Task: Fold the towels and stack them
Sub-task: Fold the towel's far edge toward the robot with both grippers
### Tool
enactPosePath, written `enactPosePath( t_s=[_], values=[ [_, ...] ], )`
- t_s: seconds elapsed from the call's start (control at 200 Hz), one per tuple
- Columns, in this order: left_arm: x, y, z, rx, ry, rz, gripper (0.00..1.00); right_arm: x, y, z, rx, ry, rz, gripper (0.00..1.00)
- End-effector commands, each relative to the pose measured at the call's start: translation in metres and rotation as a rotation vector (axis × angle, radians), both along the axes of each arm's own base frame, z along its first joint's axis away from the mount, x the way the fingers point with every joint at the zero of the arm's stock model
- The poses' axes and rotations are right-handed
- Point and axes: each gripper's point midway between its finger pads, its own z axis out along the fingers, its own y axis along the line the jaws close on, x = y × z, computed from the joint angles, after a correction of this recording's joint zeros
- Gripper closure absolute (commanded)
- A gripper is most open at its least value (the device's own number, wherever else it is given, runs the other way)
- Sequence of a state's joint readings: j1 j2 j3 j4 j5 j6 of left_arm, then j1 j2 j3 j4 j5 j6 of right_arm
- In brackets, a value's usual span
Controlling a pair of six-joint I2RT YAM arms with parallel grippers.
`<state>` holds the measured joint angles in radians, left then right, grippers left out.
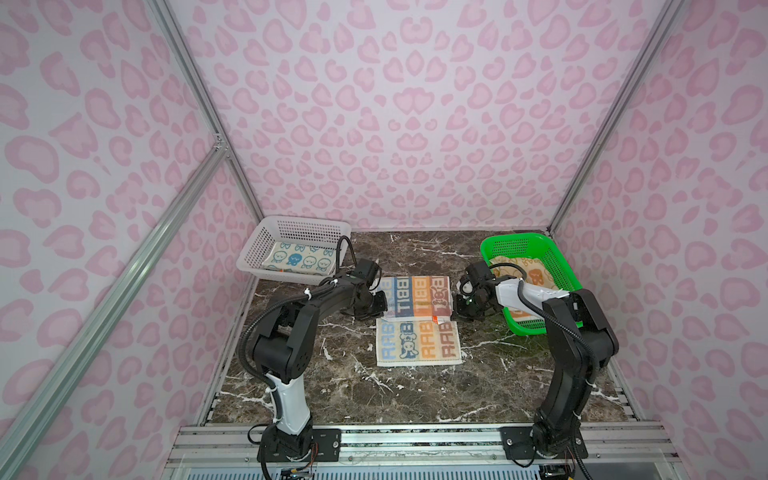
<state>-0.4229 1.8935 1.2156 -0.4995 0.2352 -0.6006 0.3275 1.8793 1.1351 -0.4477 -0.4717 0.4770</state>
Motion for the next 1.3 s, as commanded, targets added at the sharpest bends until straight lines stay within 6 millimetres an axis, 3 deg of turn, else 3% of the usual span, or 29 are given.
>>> enactPosePath(
  t_s=[0.0, 0.09, 0.26, 0.355, 0.385, 0.545, 0.85, 0.865, 0.975, 1.16, 1.3],
  values=[
    [0.017, 0.0, -0.004, 0.027, -0.027, 0.011, 0.97, 0.019, 0.003, -0.004, 0.001, -0.047, -0.022, 1.0],
    [0.033, 0.003, -0.009, 0.061, -0.031, 0.012, 0.97, 0.037, 0.003, -0.005, 0.01, -0.05, -0.046, 1.0],
    [0.091, 0.016, 0.004, 0.049, -0.076, 0.073, 0.97, 0.079, 0.0, 0.004, 0.055, -0.055, -0.091, 1.0],
    [0.112, 0.018, 0.027, 0.046, -0.115, 0.073, 0.97, 0.094, 0.002, 0.024, 0.072, -0.08, -0.085, 1.0],
    [0.116, 0.018, 0.035, 0.046, -0.128, 0.069, 0.97, 0.105, 0.003, 0.04, 0.078, -0.118, -0.081, 1.0],
    [0.123, 0.011, 0.065, 0.014, -0.182, 0.045, 0.97, 0.113, 0.002, 0.071, 0.081, -0.164, -0.068, 1.0],
    [0.096, 0.023, 0.097, 0.023, -0.228, 0.044, 0.97, 0.089, 0.0, 0.103, 0.091, -0.216, -0.05, 1.0],
    [0.094, 0.023, 0.098, 0.021, -0.228, 0.045, 0.97, 0.081, -0.002, 0.094, 0.083, -0.193, -0.051, 1.0],
    [0.075, 0.021, 0.1, 0.013, -0.225, 0.031, 0.97, 0.063, -0.003, 0.093, 0.069, -0.195, -0.039, 1.0],
    [0.033, 0.011, 0.088, 0.016, -0.208, -0.001, 0.97, 0.027, -0.005, 0.076, 0.023, -0.179, -0.025, 1.0],
    [-0.001, 0.008, 0.054, 0.012, -0.148, -0.006, 0.97, -0.001, -0.005, 0.047, 0.004, -0.132, -0.013, 1.0]
  ],
)
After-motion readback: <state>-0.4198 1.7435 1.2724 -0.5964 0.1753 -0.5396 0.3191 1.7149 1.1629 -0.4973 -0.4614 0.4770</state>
